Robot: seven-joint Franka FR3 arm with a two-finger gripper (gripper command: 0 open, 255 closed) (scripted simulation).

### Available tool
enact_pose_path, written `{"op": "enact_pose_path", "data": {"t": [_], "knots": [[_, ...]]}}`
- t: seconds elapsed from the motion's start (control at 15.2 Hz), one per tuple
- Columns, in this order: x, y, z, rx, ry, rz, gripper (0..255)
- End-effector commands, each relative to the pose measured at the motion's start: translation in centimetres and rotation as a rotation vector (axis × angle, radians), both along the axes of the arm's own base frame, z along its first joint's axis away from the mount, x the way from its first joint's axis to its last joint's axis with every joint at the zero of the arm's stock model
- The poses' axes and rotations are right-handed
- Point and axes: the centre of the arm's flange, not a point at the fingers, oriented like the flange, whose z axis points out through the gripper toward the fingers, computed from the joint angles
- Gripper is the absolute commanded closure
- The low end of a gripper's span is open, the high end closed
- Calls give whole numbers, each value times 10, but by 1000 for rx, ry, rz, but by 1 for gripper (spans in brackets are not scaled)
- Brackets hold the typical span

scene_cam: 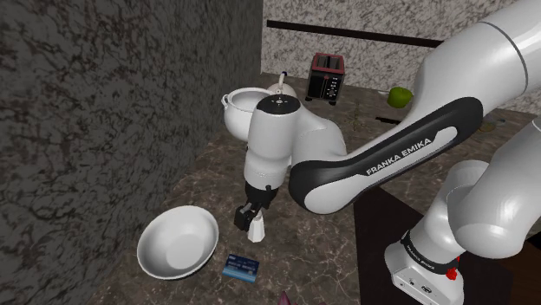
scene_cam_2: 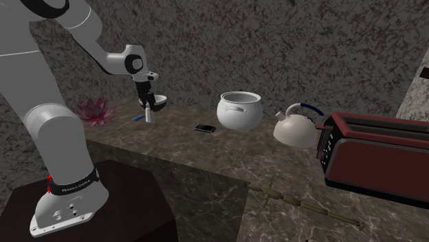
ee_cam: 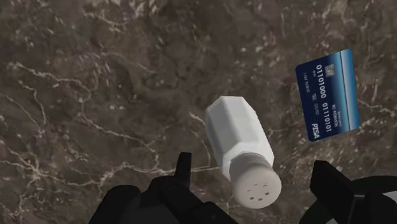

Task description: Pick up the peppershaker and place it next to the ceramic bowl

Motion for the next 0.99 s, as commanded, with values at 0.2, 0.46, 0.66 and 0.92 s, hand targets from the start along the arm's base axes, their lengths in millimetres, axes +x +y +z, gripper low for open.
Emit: {"op": "enact_pose_path", "data": {"t": [0.2, 0.46, 0.66, 0.92], "knots": [[-1, -1, 13, 0, 0, 0, 0], [-4, -3, 50, 0, 0, 0, 0], [-4, -3, 50, 0, 0, 0, 0], [-4, -3, 50, 0, 0, 0, 0]]}}
